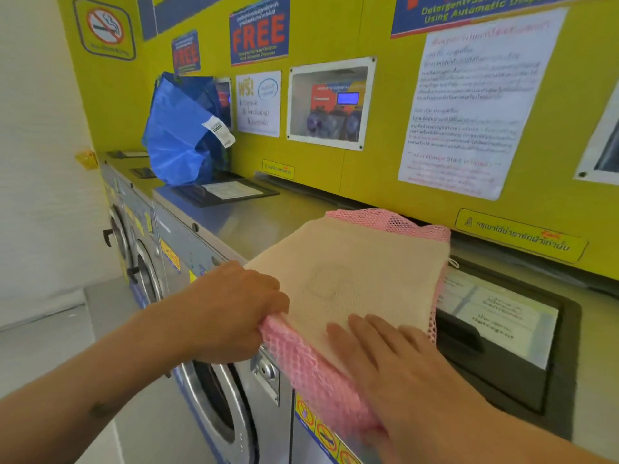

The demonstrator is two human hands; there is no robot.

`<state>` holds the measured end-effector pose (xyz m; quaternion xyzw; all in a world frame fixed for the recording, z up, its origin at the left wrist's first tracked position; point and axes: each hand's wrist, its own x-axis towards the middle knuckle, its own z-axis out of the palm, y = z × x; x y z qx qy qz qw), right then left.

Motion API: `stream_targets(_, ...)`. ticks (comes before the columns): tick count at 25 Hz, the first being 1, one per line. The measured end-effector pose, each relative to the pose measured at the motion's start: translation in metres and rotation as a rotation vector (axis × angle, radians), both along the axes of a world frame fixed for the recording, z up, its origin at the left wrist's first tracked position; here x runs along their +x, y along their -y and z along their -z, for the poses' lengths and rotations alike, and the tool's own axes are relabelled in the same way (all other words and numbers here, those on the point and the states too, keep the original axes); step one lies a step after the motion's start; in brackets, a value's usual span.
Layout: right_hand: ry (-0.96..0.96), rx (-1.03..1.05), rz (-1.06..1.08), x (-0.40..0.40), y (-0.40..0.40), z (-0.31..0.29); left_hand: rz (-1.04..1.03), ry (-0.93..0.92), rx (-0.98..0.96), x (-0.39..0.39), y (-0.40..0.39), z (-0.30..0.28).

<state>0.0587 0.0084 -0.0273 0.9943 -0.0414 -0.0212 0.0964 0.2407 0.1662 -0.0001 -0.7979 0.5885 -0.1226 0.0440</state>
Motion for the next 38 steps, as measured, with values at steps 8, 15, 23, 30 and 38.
stream_targets(8,0.145,0.306,-0.154,0.002,0.036,-0.052,-0.024,-0.437,0.081,0.007,-0.015,-0.032)
stream_targets(15,0.473,0.718,0.030,0.042,0.096,-0.125,-0.003,-0.215,-0.483,0.059,0.055,-0.114)
stream_targets(23,0.603,0.538,0.334,0.114,0.178,-0.114,0.044,-0.134,-0.477,0.133,0.198,-0.081)
stream_targets(30,0.437,0.235,0.586,0.140,0.232,-0.059,-0.145,-0.046,-0.399,0.117,0.250,-0.020)
stream_targets(38,0.025,0.187,0.605,0.136,0.237,-0.025,-0.284,-0.376,0.025,0.124,0.249,0.026)
